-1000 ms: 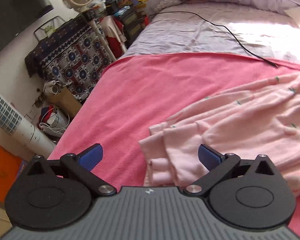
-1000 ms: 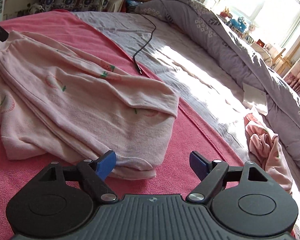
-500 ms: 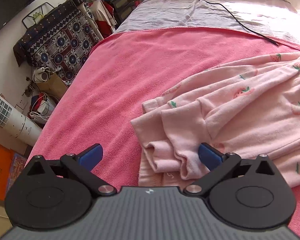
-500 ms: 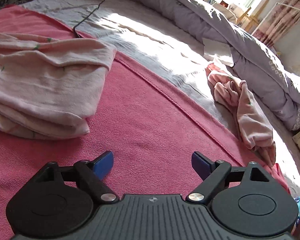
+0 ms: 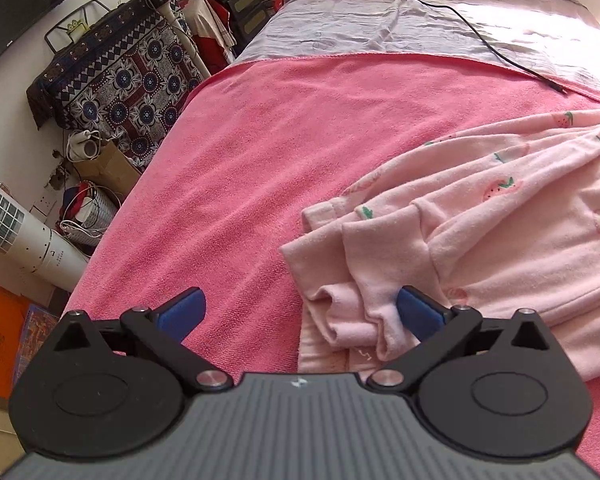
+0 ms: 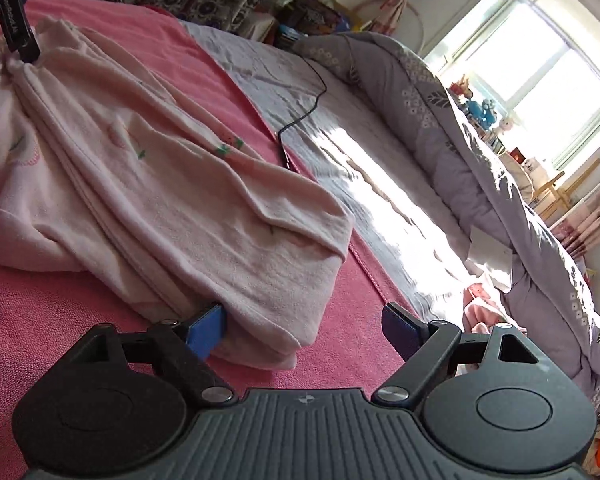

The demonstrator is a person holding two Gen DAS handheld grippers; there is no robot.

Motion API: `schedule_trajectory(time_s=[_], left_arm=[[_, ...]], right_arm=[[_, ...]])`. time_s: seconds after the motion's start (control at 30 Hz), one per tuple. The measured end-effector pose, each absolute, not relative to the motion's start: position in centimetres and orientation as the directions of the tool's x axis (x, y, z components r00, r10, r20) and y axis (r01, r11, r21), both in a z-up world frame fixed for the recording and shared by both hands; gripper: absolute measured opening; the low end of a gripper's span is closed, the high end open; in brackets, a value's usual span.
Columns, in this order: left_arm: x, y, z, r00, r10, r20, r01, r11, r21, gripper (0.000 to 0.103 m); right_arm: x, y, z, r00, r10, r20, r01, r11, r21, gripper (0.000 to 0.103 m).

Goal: Fold clothes

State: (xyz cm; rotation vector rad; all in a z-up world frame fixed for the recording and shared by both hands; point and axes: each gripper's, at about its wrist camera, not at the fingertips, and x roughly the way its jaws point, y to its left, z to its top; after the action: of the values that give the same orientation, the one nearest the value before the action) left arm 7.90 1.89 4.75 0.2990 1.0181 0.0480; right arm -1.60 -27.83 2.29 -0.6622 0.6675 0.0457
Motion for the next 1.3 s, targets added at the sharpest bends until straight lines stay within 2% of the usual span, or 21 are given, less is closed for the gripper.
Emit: schedule_trajectory(time_s=[0.13, 0.23, 0.27, 0.3, 0.33, 0.4, 0.53, 0.67, 0.73, 0.87, 0.93, 1.0, 1.07, 1.1, 1.2, 1.23, 1.3], left_arm=[[8.1, 2.4, 4.7, 0.513, 0.157, -0.844, 0.093, 0.967, 0.236, 0.103], [8.2, 2.5, 4.8, 0.505, 0.152, -0.849, 0.097, 0.968, 0.231, 0.103], [8.3, 2.5, 4.8, 0.503, 0.150, -0.851, 0.099, 0.968, 0.229, 0.103], [8.3, 2.5, 4.8, 0.500, 0.148, -0.853, 0.101, 0.969, 0.227, 0.103], [8.4, 2.6, 4.8, 0.498, 0.147, -0.855, 0.102, 0.969, 0.226, 0.103], [8.4, 2.6, 4.8, 0.492, 0.143, -0.859, 0.106, 0.969, 0.222, 0.103], [8.7, 2.7, 4.7, 0.483, 0.132, -0.866, 0.121, 0.969, 0.215, 0.103], [8.7, 2.9, 4.6, 0.478, 0.125, -0.870, 0.110, 0.974, 0.200, 0.103], [8.7, 3.1, 4.5, 0.474, 0.120, -0.872, 0.095, 0.978, 0.186, 0.103], [8.7, 3.2, 4.7, 0.464, 0.116, -0.878, 0.090, 0.980, 0.177, 0.103], [8.7, 3.0, 5.4, 0.464, 0.141, -0.874, 0.101, 0.972, 0.211, 0.103], [8.4, 2.6, 6.2, 0.482, 0.187, -0.856, 0.115, 0.955, 0.273, 0.103], [8.1, 2.6, 7.1, 0.507, 0.254, -0.824, 0.101, 0.932, 0.349, 0.103], [8.2, 2.8, 7.3, 0.512, 0.317, -0.798, 0.069, 0.911, 0.406, 0.103], [8.5, 3.1, 7.8, 0.514, 0.503, -0.695, -0.038, 0.823, 0.567, 0.102], [8.7, 2.4, 8.2, 0.542, 0.475, -0.693, -0.027, 0.835, 0.550, 0.102], [9.0, 0.6, 9.1, 0.606, 0.377, -0.701, 0.020, 0.873, 0.487, 0.102]], right_arm=[[-0.9, -28.7, 1.7, 0.792, -0.205, -0.574, -0.201, 0.801, -0.563, 0.086], [-0.2, -29.1, 1.2, 0.777, -0.191, -0.600, -0.182, 0.844, -0.505, 0.083], [0.1, -29.2, 1.1, 0.771, -0.184, -0.610, -0.177, 0.858, -0.482, 0.075], [0.4, -29.3, 1.1, 0.758, -0.165, -0.632, -0.181, 0.877, -0.446, 0.061], [0.3, -29.2, 1.2, 0.749, -0.152, -0.645, -0.186, 0.886, -0.425, 0.053], [0.1, -28.8, 1.5, 0.733, -0.126, -0.668, -0.198, 0.901, -0.387, 0.027], [-1.0, -29.3, 2.4, 0.727, -0.166, -0.666, -0.122, 0.924, -0.363, 0.024], [-1.2, -31.1, 2.7, 0.696, -0.284, -0.660, 0.027, 0.928, -0.371, 0.022], [-0.7, -32.6, 2.3, 0.670, -0.296, -0.680, 0.098, 0.944, -0.314, 0.022], [-0.5, -32.8, 2.2, 0.673, -0.202, -0.712, 0.016, 0.966, -0.259, 0.024], [-1.2, -33.2, 3.2, 0.685, -0.151, -0.713, 0.015, 0.981, -0.193, 0.028], [-1.8, -34.2, 4.4, 0.686, -0.151, -0.711, 0.082, 0.988, -0.131, 0.041], [-2.0, -35.0, 5.9, 0.712, -0.155, -0.685, 0.136, 0.987, -0.081, 0.046], [-2.1, -35.4, 6.6, 0.725, -0.157, -0.671, 0.161, 0.985, -0.056, 0.050], [-0.7, -34.0, 7.0, 0.765, -0.054, -0.642, 0.045, 0.999, -0.030, 0.059], [-0.2, -33.0, 6.6, 0.770, -0.030, -0.638, -0.008, 0.998, -0.056, 0.060], [1.1, -31.0, 4.4, 0.725, -0.033, -0.688, -0.083, 0.987, -0.135, 0.062]])
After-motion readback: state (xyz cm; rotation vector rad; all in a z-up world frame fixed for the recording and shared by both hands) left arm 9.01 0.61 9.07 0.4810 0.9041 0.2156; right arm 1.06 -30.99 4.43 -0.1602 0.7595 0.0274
